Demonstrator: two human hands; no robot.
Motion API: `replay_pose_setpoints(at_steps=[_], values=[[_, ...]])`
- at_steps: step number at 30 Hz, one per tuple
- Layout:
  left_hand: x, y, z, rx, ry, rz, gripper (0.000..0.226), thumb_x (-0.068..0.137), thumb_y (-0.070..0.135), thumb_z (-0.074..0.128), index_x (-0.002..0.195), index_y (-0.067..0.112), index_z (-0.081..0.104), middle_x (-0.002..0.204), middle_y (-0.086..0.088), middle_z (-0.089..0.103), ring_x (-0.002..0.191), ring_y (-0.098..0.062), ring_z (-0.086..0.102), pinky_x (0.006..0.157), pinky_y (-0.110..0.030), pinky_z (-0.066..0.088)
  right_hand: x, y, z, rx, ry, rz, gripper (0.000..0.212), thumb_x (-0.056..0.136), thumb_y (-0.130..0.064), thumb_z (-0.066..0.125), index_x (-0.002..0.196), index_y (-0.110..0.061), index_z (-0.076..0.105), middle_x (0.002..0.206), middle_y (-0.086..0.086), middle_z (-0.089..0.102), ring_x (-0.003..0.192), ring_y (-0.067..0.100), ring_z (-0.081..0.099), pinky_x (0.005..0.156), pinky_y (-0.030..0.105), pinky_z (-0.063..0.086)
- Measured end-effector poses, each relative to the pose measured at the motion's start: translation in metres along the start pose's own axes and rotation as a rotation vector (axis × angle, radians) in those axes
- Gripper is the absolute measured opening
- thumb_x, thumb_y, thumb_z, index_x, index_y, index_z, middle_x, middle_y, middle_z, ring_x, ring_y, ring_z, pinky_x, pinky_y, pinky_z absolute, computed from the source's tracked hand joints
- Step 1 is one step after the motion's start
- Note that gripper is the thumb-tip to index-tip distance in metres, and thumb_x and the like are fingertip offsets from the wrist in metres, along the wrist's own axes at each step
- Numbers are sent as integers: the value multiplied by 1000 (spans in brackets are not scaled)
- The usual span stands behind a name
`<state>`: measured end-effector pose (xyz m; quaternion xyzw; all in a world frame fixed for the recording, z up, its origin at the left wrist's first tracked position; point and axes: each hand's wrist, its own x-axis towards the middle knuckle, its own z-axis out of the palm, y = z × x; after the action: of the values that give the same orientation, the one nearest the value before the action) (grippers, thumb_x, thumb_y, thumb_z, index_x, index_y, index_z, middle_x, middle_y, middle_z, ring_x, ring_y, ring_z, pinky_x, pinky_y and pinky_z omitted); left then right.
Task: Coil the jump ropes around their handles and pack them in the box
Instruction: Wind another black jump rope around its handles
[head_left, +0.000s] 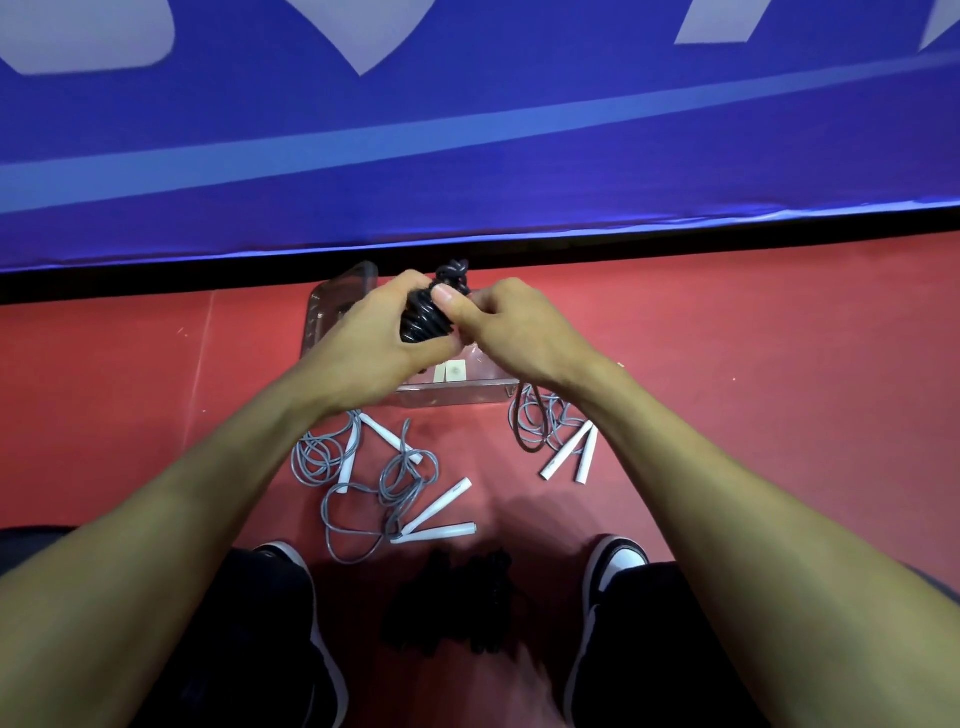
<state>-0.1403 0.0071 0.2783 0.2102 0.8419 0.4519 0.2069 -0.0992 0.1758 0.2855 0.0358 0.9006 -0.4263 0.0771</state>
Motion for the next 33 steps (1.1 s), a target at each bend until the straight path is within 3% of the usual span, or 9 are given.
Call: replay_pose_setpoints(at_steps=[6,10,12,14,16,21,25,28,33], values=[[-1,3,-5,-244,-92,-1,45,86,49,61,123,25,64,112,-2,73,107,-23,69,97,-49,53,2,2,-2,58,1,25,57,100,-57,45,69,-9,51,58,2,35,54,17,30,55,32,25],[-2,2,-5,-243,-33,34,35,90,32,67,123,18,64,102,3,71,93,-13,66,86,-44,59,1,5,-2,49,-8,74,78,97,-66,42,71,5,60,58,5,46,52,18,40,57,32,33],[-1,2,-5,-203,6,21,35,87,23,77,120,21,64,97,2,72,84,-17,68,78,-41,62,-1,4,-3,43,-50,98,77,96,-69,37,72,-4,69,59,5,55,50,16,48,59,30,39],[-1,1,-5,-138,21,20,37,80,26,83,112,26,64,93,0,72,78,-29,71,75,-51,62,-2,2,-2,60,-62,90,79,96,-71,34,75,-3,70,60,5,54,49,15,44,59,29,38],[-2,1,-3,-62,41,36,38,75,37,82,105,31,60,87,4,70,72,-22,67,70,-55,61,-1,0,0,51,-30,58,84,96,-70,36,80,7,66,62,6,45,52,16,36,58,30,31],[-1,0,-1,-63,13,22,37,79,42,77,111,34,59,86,18,68,69,-6,64,73,-43,59,0,-5,-1,9,4,27,69,103,-56,39,69,1,59,57,3,44,53,17,37,53,32,29],[0,-1,-3,-218,-71,-11,41,90,40,64,128,25,59,112,2,72,99,-17,69,87,-41,57,2,0,-3,37,4,61,56,106,-50,36,74,-8,57,68,8,52,63,22,45,62,35,35],[-1,0,-4,-304,-78,9,35,95,18,66,129,15,59,109,-4,72,92,-16,68,81,-35,57,1,1,-2,102,-18,94,62,105,-55,32,72,-9,57,62,2,52,56,18,45,60,31,35],[-1,3,-2,-175,52,-6,31,79,18,82,106,15,66,86,-4,73,69,-18,68,72,-48,61,-4,-4,-1,79,-97,105,80,99,-67,28,74,-2,66,56,-1,53,49,13,48,57,28,39]])
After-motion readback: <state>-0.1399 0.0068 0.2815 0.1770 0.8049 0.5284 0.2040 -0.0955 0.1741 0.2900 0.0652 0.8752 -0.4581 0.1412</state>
